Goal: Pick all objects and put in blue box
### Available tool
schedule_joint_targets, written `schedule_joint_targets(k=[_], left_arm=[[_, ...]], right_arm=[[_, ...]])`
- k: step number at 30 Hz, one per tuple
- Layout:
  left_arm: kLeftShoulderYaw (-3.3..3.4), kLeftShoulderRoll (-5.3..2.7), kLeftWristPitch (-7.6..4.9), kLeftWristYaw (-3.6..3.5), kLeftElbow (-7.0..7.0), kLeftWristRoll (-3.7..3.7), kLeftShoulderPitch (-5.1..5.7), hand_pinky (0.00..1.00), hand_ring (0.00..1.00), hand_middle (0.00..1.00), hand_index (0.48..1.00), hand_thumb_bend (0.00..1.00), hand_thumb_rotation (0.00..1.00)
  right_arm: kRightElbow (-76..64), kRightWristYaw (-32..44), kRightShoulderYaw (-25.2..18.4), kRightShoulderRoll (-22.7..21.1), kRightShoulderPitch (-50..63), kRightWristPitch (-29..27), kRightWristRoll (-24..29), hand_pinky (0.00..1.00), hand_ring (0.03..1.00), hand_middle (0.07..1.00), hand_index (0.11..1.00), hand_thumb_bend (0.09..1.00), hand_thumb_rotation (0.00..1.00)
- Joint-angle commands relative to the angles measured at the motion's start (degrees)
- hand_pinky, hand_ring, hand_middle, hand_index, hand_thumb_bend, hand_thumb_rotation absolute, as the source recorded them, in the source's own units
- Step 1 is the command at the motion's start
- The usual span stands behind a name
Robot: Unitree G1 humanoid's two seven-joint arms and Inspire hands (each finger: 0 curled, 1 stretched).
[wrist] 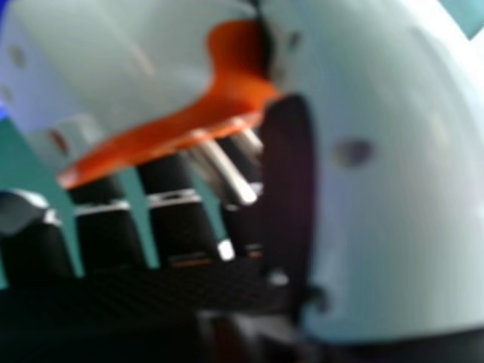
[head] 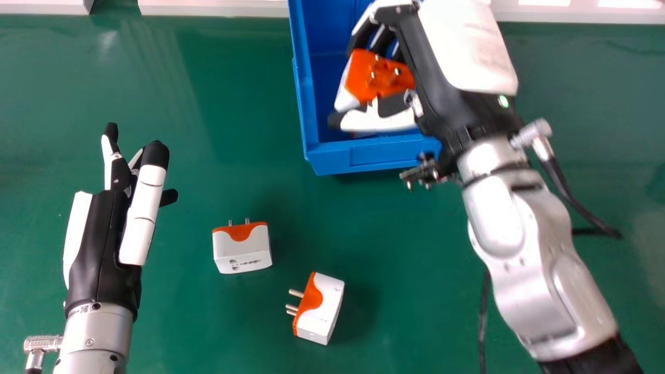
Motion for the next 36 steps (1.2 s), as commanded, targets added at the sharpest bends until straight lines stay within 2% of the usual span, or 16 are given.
schedule_joint_targets(k=[1, 6, 10, 14, 19, 23, 24, 26, 27, 28, 29, 31, 32, 36], left_arm=[[0.17, 0.2, -0.76, 0.18, -1.21, -0.12, -0.01, 0.79, 0.9, 0.93, 0.959, 0.74, 1.0], [0.32, 0.17, -1.0, 0.02, -1.21, -0.31, 0.34, 0.79, 0.9, 0.93, 0.959, 0.74, 1.0], [0.22, -0.09, -0.86, 0.05, -2.19, -0.3, 1.15, 0.79, 0.9, 0.93, 0.958, 0.75, 1.0], [0.3, -0.11, -0.61, -0.07, -2.64, -0.5, 1.48, 0.79, 0.9, 0.93, 0.959, 0.75, 1.0], [0.32, -0.11, -0.04, -0.15, -3.35, -0.64, 1.87, 0.79, 0.9, 0.93, 0.959, 0.75, 1.0], [0.21, -0.25, 0.44, -0.14, -3.93, -0.75, 2.12, 0.79, 0.9, 0.93, 0.959, 0.76, 1.0], [0.2, -0.26, 0.58, -0.15, -4.03, -0.8, 2.13, 0.79, 0.9, 0.93, 0.959, 0.76, 1.0], [0.25, -0.23, 0.77, -0.16, -4.12, -0.88, 2.09, 0.79, 0.9, 0.93, 0.959, 0.76, 1.0], [0.29, -0.19, 0.82, -0.17, -4.07, -0.92, 2.02, 0.79, 0.9, 0.93, 0.959, 0.77, 1.0], [0.32, -0.16, 0.84, -0.18, -4.03, -0.95, 1.96, 0.79, 0.9, 0.93, 0.958, 0.77, 1.0], [0.32, -0.14, 0.87, -0.19, -3.9, -0.99, 1.83, 0.79, 0.9, 0.93, 0.958, 0.77, 1.0], [0.31, -0.13, 0.88, -0.22, -3.78, -1.05, 1.69, 0.79, 0.9, 0.93, 0.958, 0.76, 1.0], [0.27, -0.15, 0.92, -0.18, -3.81, -0.99, 1.66, 0.79, 0.9, 0.93, 0.958, 0.76, 1.0], [0.04, -0.19, 0.94, 0.06, -3.84, -0.54, 1.54, 0.79, 0.9, 0.93, 0.958, 0.76, 1.0]], right_arm=[[4.7, -1.7, -0.1, 0.8, -6.3, 0.5, -1.0, 0.05, 0.096, 0.171, 0.469, 0.488, 0.13], [18.8, -5.1, 0.0, 1.6, -15.6, -1.4, 1.2, 0.08, 0.135, 0.224, 0.469, 0.487, 0.13], [30.6, -9.1, 0.5, 2.4, -22.2, -3.8, 2.3, 0.1, 0.166, 0.275, 0.47, 0.486, 0.14], [41.6, -13.4, 1.7, 3.3, -27.2, -5.1, 2.8, 0.12, 0.189, 0.303, 0.473, 0.485, 0.14], [51.7, -18.3, 2.6, 4.3, -31.1, -7.1, 3.7, 0.11, 0.173, 0.272, 0.476, 0.489, 0.13], [53.2, -17.8, 2.7, 3.9, -31.8, -8.2, 5.1, 0.16, 0.228, 0.333, 0.5, 0.499, 0.07], [53.0, -16.9, 2.9, 3.7, -31.9, -8.0, 5.4, 0.21, 0.279, 0.367, 0.507, 0.503, 0.04], [51.9, -14.2, 3.6, 3.4, -32.0, -6.8, 5.4, 0.21, 0.279, 0.367, 0.507, 0.503, 0.04], [51.5, -13.4, 3.9, 3.3, -31.9, -6.3, 5.3, 0.22, 0.301, 0.381, 0.508, 0.506, 0.04], [51.0, -12.9, 4.1, 3.2, -31.8, -5.8, 5.2, 0.39, 0.494, 0.548, 0.601, 0.528, 0.14], [50.7, -12.7, 4.3, 3.2, -31.7, -5.5, 5.1, 0.39, 0.494, 0.548, 0.601, 0.528, 0.14], [50.2, -12.7, 4.5, 3.0, -31.5, -5.0, 5.1, 0.59, 0.727, 0.762, 0.726, 0.555, 0.27], [50.0, -12.6, 4.6, 3.0, -31.5, -4.8, 5.2, 0.63, 0.785, 0.819, 0.764, 0.562, 0.3], [49.1, -12.8, 4.6, 2.7, -31.0, -4.2, 5.3, 0.69, 0.85, 0.891, 0.819, 0.571, 0.34]])
